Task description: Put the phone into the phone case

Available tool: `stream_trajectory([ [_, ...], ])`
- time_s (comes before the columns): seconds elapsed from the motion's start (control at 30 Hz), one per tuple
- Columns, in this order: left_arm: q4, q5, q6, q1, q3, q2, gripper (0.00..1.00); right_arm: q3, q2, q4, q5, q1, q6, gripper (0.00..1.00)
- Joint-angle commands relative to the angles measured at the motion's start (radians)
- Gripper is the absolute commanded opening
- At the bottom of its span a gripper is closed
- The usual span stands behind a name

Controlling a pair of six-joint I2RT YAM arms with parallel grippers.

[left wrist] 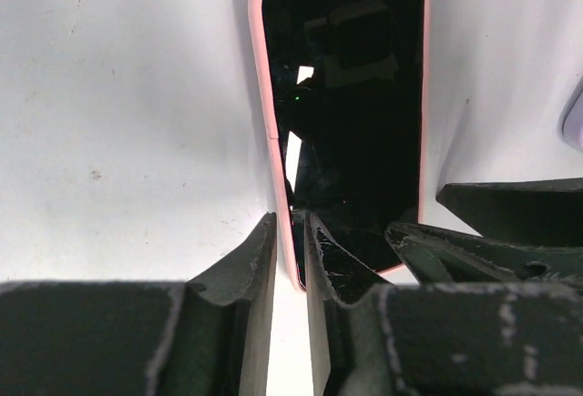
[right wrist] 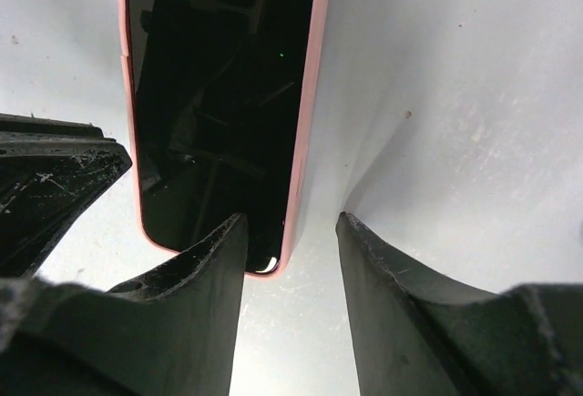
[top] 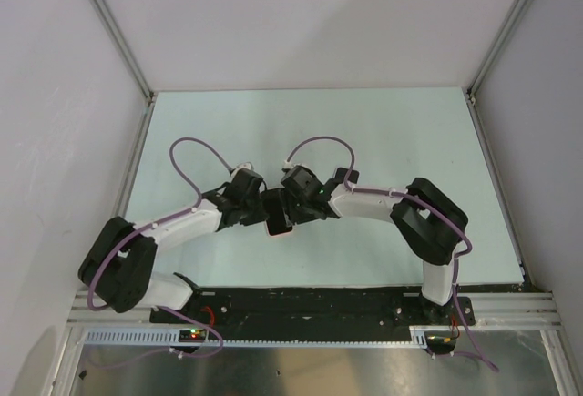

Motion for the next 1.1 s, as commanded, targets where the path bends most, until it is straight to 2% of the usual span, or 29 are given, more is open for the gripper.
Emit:
stream_trajectory([
  [0.0,0.003,0.018,0.032,0.008,0.038,0.02,0.23,-0.019,-0.007,-0.009,-0.04,-0.032,-0.024,0.48],
  [0.13,0.007,0.021,0.036,0.009,0.039,0.044,0.24,-0.02,0.013,-0.002,-0.045,-0.04,-0.021,0.45],
  [0.43,0.011,-0.016,0.023,0.008,0.05,0.109,0.23,-0.02,0.051,-0.026,-0.001,-0.014,-0.011,0.32],
  [0.77,0.013,-0.13,-0.048,0.006,0.063,0.235,0.22,-0.02,0.113,-0.059,0.095,0.041,0.008,0.29],
  [0.83,0.013,-0.127,-0.049,0.005,0.067,0.23,0.22,-0.02,0.106,-0.058,0.091,0.034,0.01,0.31],
  [1.07,-0.001,-0.104,-0.023,0.027,0.069,0.074,0.28,0.013,0.015,-0.044,0.058,-0.034,0.017,0.57],
])
